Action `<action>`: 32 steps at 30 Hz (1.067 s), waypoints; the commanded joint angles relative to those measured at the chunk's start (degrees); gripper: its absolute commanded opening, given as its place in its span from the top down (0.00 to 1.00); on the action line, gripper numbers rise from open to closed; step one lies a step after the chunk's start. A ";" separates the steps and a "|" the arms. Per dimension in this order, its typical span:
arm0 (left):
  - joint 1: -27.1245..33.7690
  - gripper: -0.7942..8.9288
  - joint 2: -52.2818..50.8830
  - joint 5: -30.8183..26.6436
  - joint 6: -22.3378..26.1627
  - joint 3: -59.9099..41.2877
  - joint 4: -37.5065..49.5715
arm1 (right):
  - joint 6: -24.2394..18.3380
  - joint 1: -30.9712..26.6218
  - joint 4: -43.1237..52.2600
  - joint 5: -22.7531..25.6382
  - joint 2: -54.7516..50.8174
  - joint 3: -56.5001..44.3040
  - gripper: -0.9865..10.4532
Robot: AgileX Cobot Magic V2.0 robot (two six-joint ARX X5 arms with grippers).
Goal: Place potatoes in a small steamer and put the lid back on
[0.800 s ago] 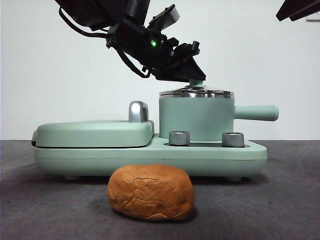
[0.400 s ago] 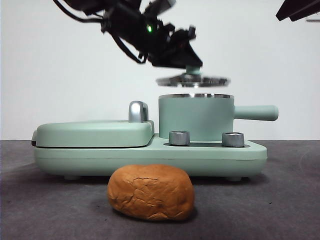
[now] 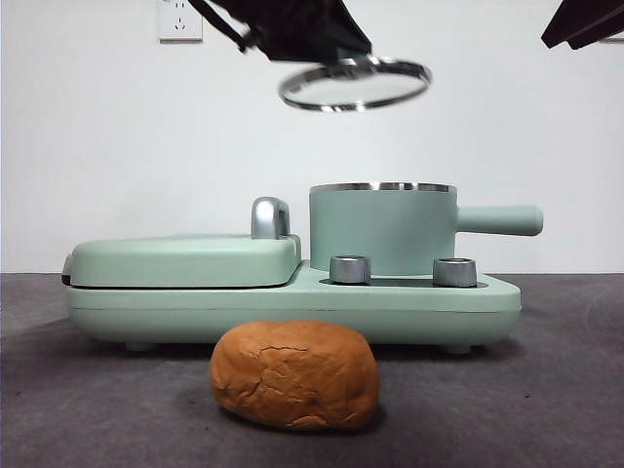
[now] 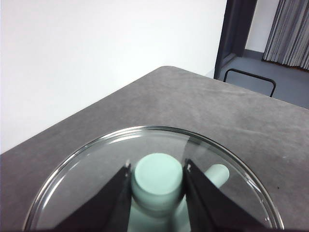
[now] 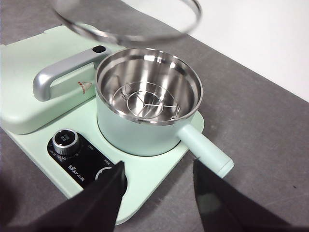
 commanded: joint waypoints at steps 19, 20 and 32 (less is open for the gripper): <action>8.39 0.91 -16.50 1.88 1.90 -6.32 -11.21 | -2.34 21.55 -1.57 -0.22 9.20 0.94 0.62; 8.63 0.91 -17.46 1.88 1.90 -7.32 -11.34 | -2.34 22.67 -1.57 -0.22 10.19 0.94 0.62; 10.95 0.91 -23.91 1.84 1.51 -14.10 -11.80 | -2.38 32.74 0.63 -0.17 24.24 0.94 0.61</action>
